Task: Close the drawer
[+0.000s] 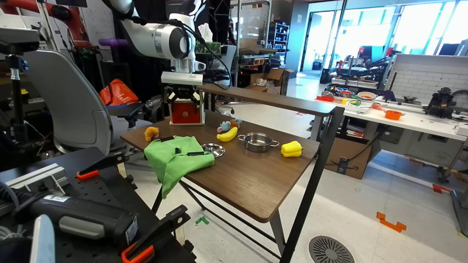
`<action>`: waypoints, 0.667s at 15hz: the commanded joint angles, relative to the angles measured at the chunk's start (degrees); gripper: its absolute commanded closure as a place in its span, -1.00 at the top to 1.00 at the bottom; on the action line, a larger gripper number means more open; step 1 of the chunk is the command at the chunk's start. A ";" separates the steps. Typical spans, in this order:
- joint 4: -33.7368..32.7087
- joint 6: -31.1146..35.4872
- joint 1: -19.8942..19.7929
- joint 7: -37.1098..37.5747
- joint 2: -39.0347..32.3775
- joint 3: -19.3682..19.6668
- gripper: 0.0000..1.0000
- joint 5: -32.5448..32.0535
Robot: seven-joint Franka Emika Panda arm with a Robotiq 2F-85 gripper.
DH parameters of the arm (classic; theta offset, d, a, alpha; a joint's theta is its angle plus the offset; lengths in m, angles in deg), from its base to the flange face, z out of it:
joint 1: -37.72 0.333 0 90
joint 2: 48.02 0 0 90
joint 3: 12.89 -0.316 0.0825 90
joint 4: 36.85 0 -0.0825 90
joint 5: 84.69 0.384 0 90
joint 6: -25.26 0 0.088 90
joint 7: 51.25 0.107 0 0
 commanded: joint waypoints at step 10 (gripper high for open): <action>2.26 -0.34 0.65 4.58 2.16 1.12 1.00 0.86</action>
